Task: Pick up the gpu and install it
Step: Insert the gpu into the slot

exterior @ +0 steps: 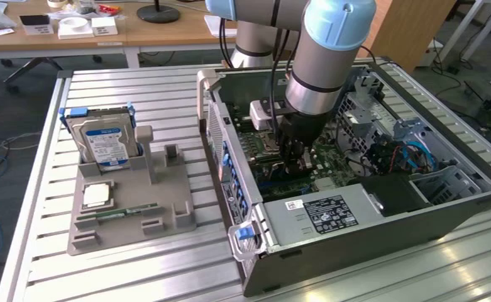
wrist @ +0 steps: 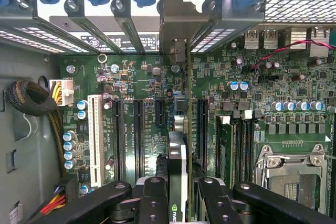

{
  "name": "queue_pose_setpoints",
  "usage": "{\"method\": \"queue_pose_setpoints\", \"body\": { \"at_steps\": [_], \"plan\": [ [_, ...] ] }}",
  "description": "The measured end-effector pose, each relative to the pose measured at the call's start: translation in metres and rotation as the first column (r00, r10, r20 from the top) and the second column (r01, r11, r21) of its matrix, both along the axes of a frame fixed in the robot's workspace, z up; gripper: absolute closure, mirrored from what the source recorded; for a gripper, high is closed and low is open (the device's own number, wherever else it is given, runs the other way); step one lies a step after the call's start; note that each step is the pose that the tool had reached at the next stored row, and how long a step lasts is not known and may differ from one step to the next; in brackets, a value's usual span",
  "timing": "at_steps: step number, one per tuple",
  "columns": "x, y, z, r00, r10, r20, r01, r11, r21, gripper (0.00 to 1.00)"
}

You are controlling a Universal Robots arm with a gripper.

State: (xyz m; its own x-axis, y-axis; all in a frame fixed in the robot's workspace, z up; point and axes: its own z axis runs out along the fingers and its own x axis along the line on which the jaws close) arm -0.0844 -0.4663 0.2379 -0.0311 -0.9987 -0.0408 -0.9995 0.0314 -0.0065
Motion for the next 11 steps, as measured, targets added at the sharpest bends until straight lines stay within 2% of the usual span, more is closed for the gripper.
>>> {"method": "queue_pose_setpoints", "body": {
  "at_steps": [11],
  "plan": [
    [0.0001, 0.0001, -0.0004, 1.0000, 0.000, 0.0004, 0.000, 1.0000, 0.0010, 0.72]
  ]
}}
